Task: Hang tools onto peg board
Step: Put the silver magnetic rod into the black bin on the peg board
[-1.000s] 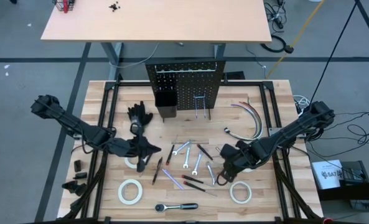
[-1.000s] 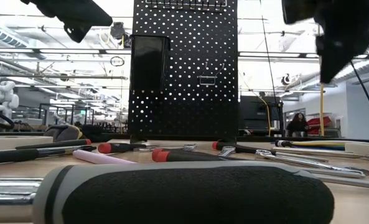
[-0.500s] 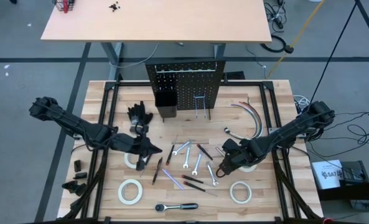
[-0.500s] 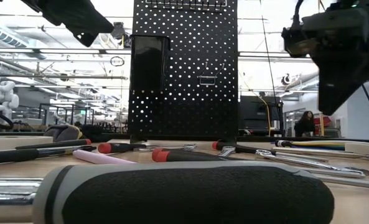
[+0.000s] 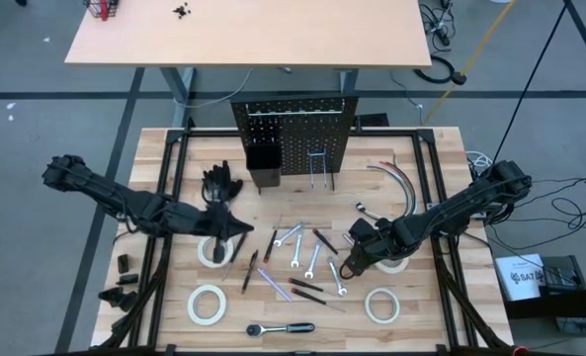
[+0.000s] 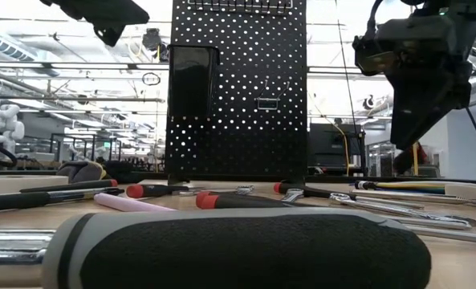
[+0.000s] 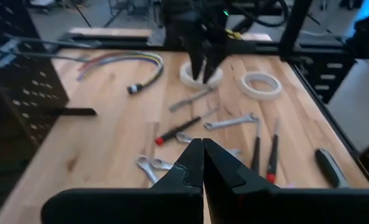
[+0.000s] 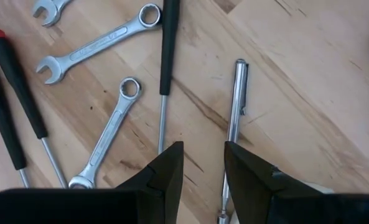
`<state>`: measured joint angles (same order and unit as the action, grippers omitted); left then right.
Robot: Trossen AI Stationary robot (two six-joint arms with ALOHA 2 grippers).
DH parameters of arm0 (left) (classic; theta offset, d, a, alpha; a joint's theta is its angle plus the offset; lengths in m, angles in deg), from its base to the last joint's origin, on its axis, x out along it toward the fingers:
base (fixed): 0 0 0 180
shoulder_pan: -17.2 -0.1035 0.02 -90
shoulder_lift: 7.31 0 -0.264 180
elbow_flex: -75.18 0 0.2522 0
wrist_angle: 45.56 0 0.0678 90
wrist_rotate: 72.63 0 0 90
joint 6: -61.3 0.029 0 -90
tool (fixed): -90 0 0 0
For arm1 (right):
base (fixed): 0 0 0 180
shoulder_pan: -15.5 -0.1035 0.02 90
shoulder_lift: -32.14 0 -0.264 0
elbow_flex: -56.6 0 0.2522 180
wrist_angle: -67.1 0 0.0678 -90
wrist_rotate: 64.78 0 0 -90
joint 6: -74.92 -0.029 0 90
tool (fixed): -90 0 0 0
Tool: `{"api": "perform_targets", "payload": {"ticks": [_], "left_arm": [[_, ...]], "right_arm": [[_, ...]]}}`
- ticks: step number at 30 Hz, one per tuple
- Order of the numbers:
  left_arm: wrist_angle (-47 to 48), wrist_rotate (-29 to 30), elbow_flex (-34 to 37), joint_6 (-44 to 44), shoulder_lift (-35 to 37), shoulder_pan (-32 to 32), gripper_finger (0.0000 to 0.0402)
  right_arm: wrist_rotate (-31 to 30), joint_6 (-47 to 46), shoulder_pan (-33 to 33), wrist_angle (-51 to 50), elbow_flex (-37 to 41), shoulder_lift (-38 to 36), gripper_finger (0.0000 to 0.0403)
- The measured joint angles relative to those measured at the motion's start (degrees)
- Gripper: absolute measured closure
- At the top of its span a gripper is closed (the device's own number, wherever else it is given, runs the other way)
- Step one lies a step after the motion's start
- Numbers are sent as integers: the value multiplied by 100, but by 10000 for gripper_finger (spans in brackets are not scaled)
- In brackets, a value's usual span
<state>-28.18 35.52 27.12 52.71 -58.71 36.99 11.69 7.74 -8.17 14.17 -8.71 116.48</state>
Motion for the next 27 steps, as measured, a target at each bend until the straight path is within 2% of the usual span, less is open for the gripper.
{"api": "perform_targets", "payload": {"ticks": [9, 17, 27], "left_arm": [[-29, -140, 0, -287, 513, -616, 402], [-8, -352, 0, -314, 527, -937, 402], [-6, -251, 0, -615, 464, -1084, 402]], "right_arm": [[8, 292, 3, 16, 0, 0, 293], [8, 510, -116, 53, -2, 0, 293], [-2, 1089, -118, 308, -2, 0, 293]]}}
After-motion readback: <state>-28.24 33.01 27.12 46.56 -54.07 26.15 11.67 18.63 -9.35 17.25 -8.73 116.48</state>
